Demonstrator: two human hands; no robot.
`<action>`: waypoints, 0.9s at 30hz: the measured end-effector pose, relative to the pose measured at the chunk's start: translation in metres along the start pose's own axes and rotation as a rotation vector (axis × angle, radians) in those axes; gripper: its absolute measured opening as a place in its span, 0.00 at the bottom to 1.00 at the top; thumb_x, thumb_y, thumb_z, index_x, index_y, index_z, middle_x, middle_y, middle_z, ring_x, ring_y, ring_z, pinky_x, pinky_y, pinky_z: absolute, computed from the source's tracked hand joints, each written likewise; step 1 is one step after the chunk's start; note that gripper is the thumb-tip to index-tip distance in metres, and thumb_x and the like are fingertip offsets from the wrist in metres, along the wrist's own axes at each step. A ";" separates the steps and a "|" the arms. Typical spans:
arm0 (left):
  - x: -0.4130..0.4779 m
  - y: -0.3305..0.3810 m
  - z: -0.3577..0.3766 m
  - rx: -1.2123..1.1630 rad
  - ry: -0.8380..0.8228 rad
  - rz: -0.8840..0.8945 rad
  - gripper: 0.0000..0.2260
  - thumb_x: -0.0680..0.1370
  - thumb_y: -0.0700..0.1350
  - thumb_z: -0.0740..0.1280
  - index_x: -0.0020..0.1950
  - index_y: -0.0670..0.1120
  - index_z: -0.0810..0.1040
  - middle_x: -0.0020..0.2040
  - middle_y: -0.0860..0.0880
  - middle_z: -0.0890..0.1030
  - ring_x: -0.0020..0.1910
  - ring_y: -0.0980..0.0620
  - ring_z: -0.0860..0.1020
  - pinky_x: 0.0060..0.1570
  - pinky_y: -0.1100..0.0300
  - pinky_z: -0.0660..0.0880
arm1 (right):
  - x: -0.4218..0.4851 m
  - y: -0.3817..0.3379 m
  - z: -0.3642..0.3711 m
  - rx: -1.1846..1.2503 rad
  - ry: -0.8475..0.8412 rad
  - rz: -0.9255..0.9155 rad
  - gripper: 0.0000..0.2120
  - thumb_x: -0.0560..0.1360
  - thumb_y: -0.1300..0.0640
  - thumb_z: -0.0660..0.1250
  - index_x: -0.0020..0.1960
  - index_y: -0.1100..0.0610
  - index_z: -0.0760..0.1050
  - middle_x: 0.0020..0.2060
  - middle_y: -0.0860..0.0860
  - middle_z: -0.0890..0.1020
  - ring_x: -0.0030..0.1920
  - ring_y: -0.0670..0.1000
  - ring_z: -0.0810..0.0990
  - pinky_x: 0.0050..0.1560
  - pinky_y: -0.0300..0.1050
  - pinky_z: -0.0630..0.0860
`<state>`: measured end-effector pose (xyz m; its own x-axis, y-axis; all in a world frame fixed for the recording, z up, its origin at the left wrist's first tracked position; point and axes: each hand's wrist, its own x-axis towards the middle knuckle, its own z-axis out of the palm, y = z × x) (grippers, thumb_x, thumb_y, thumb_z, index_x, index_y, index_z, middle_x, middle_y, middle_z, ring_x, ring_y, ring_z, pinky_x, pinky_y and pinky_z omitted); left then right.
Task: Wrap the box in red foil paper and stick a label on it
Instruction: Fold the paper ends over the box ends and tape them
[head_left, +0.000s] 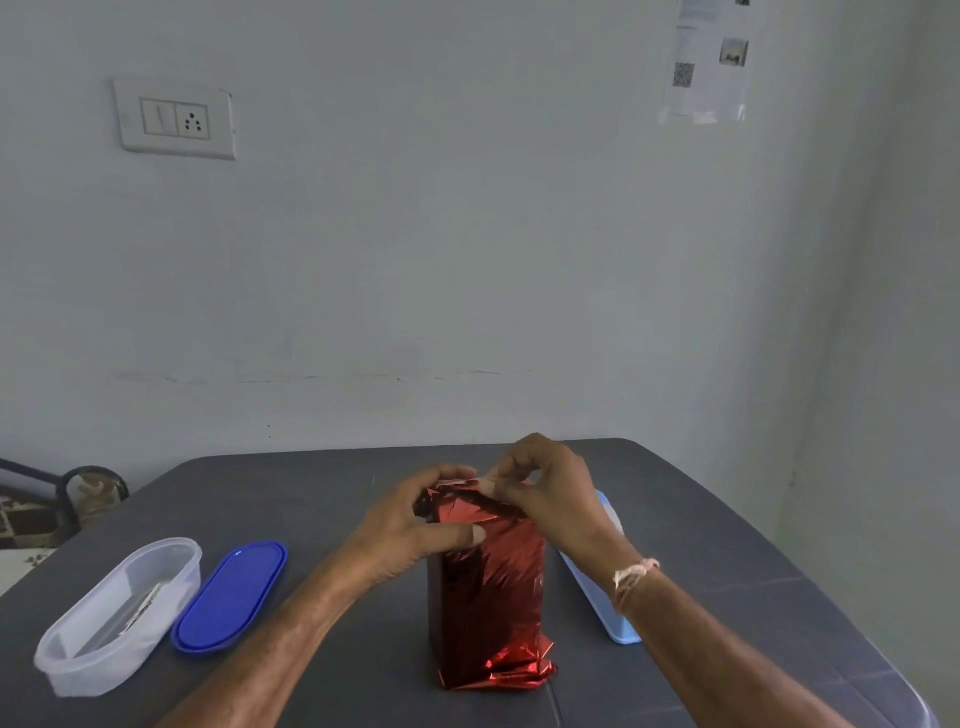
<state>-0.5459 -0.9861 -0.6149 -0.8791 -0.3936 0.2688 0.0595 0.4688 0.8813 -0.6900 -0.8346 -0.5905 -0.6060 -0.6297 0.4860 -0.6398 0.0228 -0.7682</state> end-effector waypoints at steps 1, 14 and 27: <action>0.000 -0.001 0.001 -0.009 0.006 0.011 0.26 0.68 0.50 0.81 0.65 0.59 0.79 0.59 0.55 0.84 0.58 0.54 0.83 0.63 0.47 0.79 | -0.003 0.003 0.001 0.000 0.015 -0.011 0.08 0.68 0.56 0.82 0.39 0.53 0.83 0.41 0.47 0.84 0.44 0.43 0.81 0.45 0.32 0.75; 0.000 -0.011 0.006 -0.073 0.019 0.083 0.19 0.71 0.43 0.80 0.60 0.54 0.84 0.56 0.52 0.86 0.56 0.54 0.83 0.58 0.59 0.77 | -0.018 0.006 0.004 0.026 0.025 -0.072 0.07 0.69 0.57 0.82 0.38 0.54 0.84 0.42 0.46 0.83 0.42 0.39 0.80 0.42 0.27 0.71; 0.003 -0.017 0.006 -0.029 0.063 0.103 0.15 0.70 0.48 0.80 0.55 0.60 0.85 0.69 0.67 0.73 0.62 0.70 0.75 0.58 0.63 0.71 | -0.033 0.026 -0.009 0.030 0.040 -0.138 0.16 0.70 0.58 0.81 0.56 0.49 0.83 0.55 0.41 0.81 0.57 0.44 0.81 0.56 0.31 0.75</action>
<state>-0.5522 -0.9908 -0.6312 -0.8364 -0.3939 0.3811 0.1618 0.4868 0.8584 -0.6911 -0.8069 -0.6228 -0.5319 -0.5936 0.6039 -0.7046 -0.0854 -0.7045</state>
